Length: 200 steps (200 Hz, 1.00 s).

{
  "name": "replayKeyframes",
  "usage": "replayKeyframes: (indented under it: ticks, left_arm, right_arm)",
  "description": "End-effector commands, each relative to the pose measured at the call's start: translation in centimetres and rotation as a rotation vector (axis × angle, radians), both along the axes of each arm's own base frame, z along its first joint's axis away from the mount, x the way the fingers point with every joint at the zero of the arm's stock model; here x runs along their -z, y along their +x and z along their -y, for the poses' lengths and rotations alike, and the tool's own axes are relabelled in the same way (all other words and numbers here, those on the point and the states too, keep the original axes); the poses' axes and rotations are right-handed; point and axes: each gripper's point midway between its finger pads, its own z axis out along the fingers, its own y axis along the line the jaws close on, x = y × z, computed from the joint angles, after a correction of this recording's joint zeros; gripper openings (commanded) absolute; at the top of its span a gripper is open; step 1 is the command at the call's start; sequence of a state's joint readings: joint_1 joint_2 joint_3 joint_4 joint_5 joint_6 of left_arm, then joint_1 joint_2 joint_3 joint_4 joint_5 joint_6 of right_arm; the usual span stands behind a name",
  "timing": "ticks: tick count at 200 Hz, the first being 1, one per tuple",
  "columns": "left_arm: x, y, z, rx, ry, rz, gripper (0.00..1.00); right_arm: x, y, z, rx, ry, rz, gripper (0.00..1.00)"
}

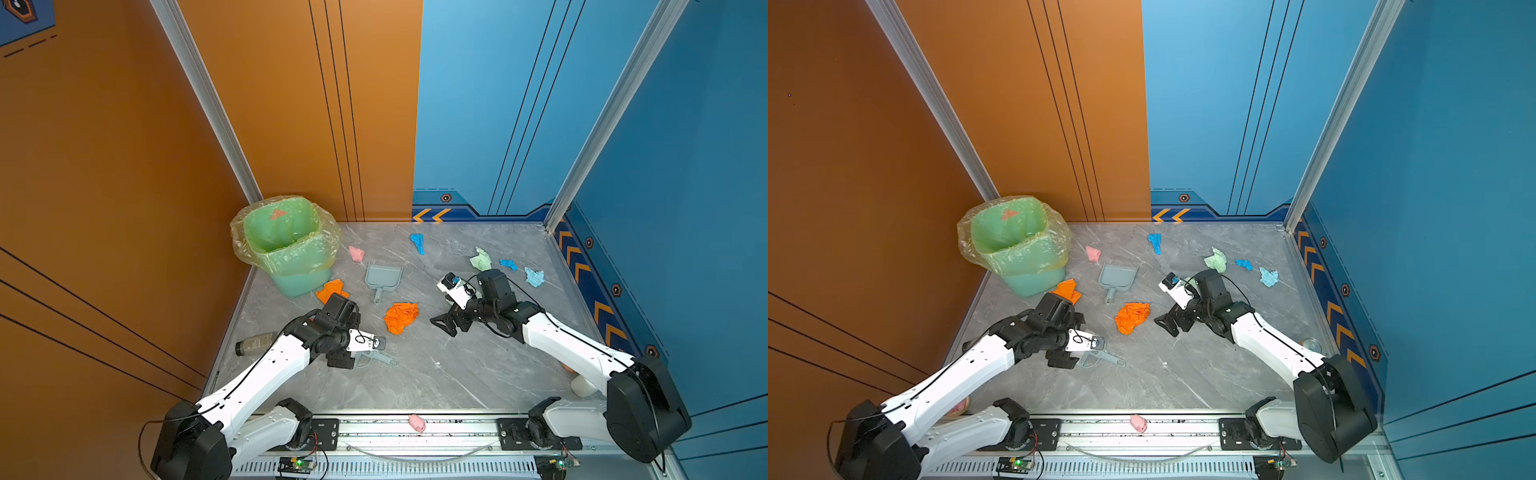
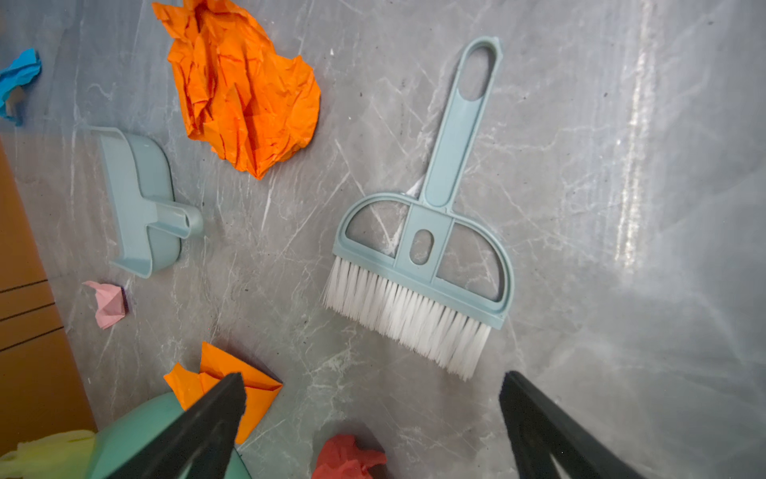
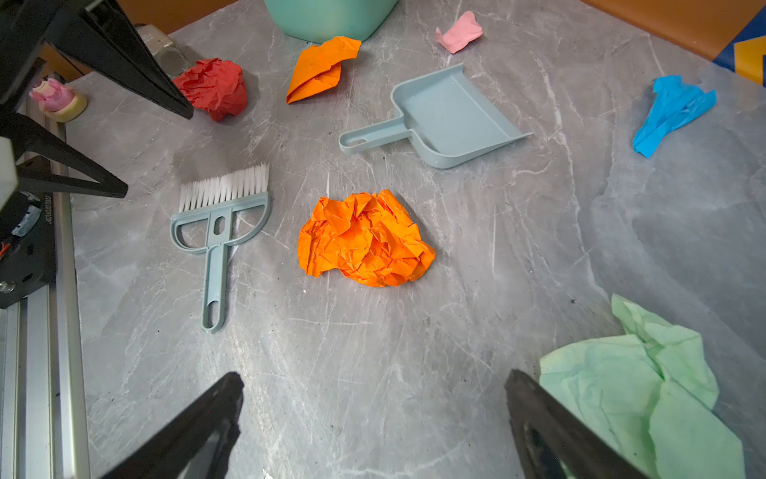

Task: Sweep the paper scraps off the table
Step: 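Move left gripper over the pale blue brush while right gripper advances, then lower the left gripper and close it on the brush handle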

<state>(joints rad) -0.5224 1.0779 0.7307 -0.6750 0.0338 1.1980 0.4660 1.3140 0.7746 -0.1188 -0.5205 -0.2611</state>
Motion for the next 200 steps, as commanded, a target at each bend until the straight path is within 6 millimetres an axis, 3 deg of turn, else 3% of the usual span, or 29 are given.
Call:
replayKeyframes:
  ticks: [1,79,200]
  left_arm:
    - [-0.2,-0.7,0.5,0.105,0.031,-0.016,0.98]
    - [2.0,-1.0,2.0,0.219,0.079,-0.110,0.98]
    - [2.2,-0.4,3.8,0.191,0.059,-0.161,0.96]
  right_arm:
    - [0.1,-0.1,-0.2,0.003,0.015,0.001,1.00]
    - [0.3,-0.3,0.0,0.013,0.019,-0.004,1.00]
    - [-0.2,-0.7,0.6,0.042,0.044,0.014,1.00]
